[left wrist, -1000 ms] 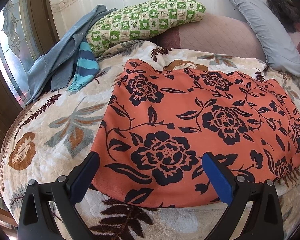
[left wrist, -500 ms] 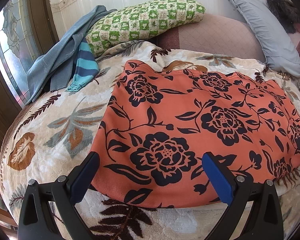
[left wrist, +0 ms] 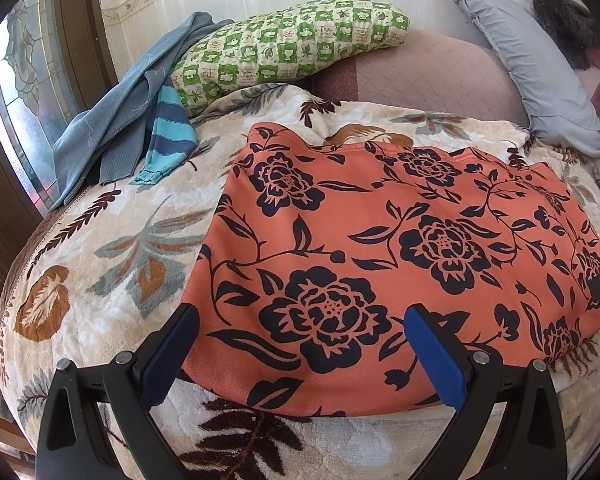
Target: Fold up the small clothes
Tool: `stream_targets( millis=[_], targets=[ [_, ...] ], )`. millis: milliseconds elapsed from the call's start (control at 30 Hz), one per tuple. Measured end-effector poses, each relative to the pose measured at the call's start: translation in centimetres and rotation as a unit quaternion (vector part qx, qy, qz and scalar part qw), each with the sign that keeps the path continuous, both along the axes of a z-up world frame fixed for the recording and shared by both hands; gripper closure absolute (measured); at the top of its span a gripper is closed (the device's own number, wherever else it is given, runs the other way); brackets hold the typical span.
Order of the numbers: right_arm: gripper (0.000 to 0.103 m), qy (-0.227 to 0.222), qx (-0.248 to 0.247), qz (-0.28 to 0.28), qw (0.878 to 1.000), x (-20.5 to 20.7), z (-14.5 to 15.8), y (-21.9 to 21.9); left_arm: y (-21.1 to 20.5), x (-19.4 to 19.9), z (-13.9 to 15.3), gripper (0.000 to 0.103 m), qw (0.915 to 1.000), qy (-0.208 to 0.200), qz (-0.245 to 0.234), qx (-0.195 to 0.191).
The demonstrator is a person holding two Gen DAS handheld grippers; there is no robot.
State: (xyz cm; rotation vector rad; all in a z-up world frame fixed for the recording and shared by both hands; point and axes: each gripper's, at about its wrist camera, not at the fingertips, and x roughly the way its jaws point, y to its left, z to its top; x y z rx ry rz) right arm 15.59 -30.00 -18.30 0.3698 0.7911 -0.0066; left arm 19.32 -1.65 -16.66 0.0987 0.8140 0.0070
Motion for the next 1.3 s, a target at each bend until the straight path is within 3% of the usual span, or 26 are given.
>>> stream_targets(
  millis=[1300],
  targets=[
    [0.052,-0.010,-0.003,0.001,1.000,-0.18,0.39,0.04,-0.04,-0.09,0.43,0.001,1.0000,-0.007,-0.001,-0.006]
  ],
)
